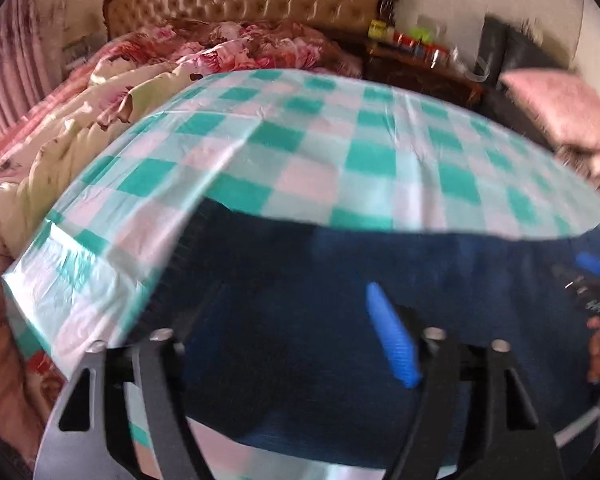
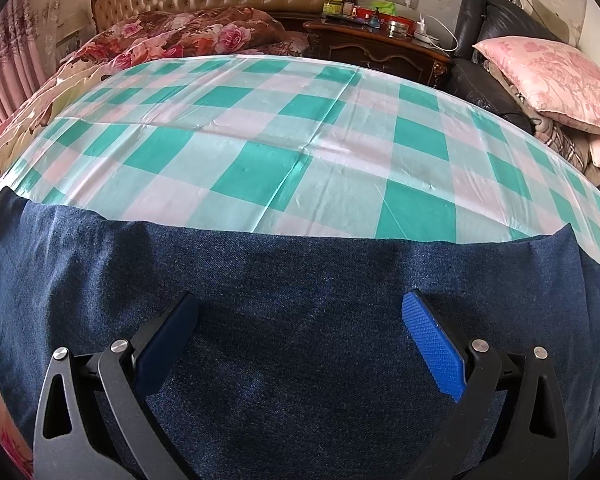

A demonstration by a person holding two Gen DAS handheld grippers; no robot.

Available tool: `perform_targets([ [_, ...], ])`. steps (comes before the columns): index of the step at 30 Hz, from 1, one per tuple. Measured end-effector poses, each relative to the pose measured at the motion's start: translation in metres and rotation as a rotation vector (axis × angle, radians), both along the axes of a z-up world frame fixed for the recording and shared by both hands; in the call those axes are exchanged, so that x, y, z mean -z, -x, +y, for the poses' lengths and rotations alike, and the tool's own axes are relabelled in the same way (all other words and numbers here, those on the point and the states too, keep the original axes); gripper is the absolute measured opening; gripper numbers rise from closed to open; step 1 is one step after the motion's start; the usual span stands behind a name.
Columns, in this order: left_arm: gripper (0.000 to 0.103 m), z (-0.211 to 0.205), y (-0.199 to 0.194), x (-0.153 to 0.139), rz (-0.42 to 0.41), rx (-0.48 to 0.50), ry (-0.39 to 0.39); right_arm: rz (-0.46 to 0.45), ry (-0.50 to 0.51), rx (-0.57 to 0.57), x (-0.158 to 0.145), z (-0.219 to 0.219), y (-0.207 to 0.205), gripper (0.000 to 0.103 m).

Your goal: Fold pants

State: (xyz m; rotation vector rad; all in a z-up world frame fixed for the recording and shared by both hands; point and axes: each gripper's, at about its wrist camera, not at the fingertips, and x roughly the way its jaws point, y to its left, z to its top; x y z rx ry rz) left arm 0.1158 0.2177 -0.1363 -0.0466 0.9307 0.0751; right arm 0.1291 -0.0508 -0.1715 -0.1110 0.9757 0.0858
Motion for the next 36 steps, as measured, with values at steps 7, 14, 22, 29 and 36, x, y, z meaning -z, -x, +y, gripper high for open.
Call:
perform_targets([
  [7,0.101,-0.049,-0.009,0.025,-0.007,0.115,-0.063,0.0,-0.003,-0.001,0.0,-0.002,0.001,0.098],
  [14,0.1,-0.013,-0.006,0.037,0.036,0.04,0.052,-0.096,0.011,0.007,-0.016,0.006,0.012,0.098],
  [22,0.089,0.019,0.002,0.033,0.034,-0.039,-0.021,-0.109,-0.037,-0.042,-0.028,0.048,0.004,0.098],
  [29,0.07,0.046,0.016,0.024,0.013,-0.095,-0.056,-0.093,-0.034,-0.083,-0.022,0.077,-0.001,0.098],
  [36,0.069,0.085,0.04,0.01,-0.038,-0.233,-0.047,-0.045,-0.006,-0.079,-0.007,0.084,-0.007,0.098],
])
